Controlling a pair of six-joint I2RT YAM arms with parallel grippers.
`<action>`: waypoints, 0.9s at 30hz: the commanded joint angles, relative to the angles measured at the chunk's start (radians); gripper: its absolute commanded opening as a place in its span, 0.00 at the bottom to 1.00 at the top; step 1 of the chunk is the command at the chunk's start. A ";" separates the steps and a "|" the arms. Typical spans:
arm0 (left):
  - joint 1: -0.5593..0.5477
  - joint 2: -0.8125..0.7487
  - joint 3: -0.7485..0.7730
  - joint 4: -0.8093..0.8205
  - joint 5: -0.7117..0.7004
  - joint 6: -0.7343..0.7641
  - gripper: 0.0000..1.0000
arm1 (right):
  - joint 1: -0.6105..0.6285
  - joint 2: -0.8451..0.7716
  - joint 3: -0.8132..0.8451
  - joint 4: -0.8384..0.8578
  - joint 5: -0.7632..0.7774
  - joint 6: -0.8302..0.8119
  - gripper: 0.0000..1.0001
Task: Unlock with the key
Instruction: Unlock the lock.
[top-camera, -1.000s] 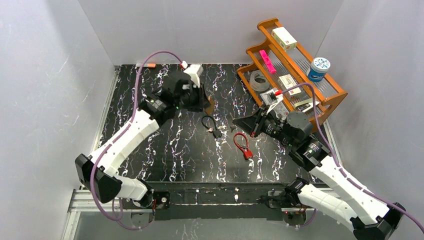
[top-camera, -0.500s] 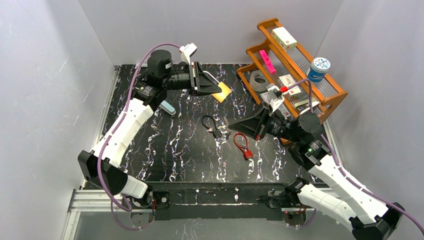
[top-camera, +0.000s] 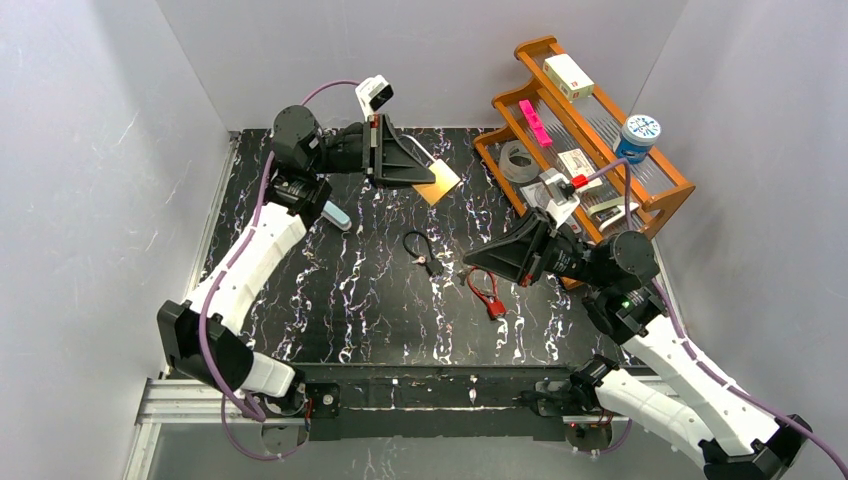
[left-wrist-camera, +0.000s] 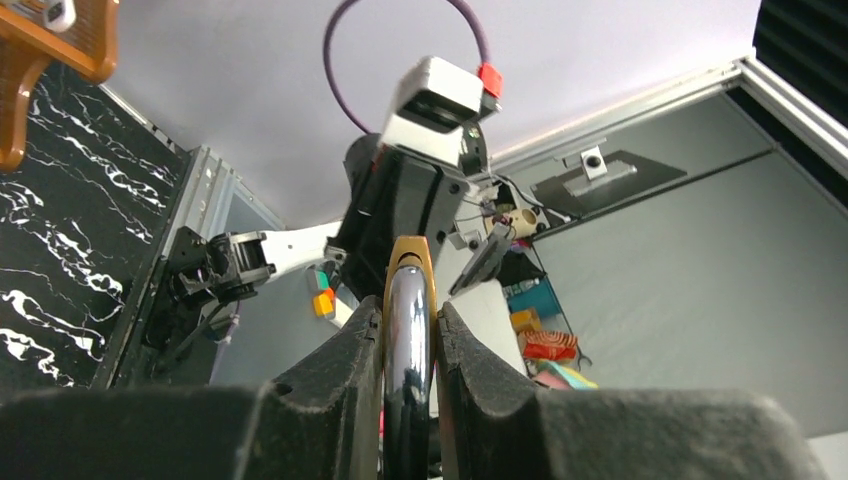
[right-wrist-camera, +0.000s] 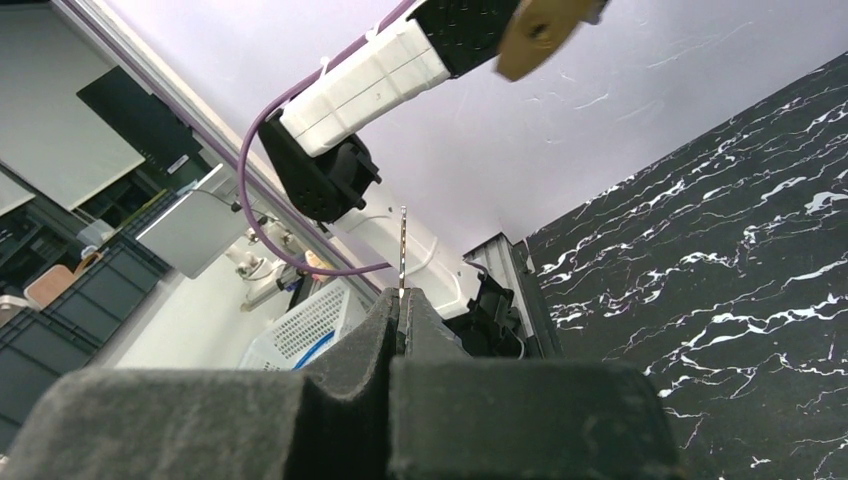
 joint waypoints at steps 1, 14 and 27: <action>0.001 -0.102 -0.009 0.109 0.060 -0.036 0.00 | -0.003 -0.006 0.031 -0.011 0.039 -0.022 0.01; -0.006 -0.142 -0.063 0.097 0.045 -0.040 0.00 | -0.003 0.071 0.089 0.098 -0.053 -0.004 0.01; -0.010 -0.179 -0.100 0.070 0.052 -0.014 0.00 | -0.002 0.164 0.158 0.057 -0.051 0.042 0.01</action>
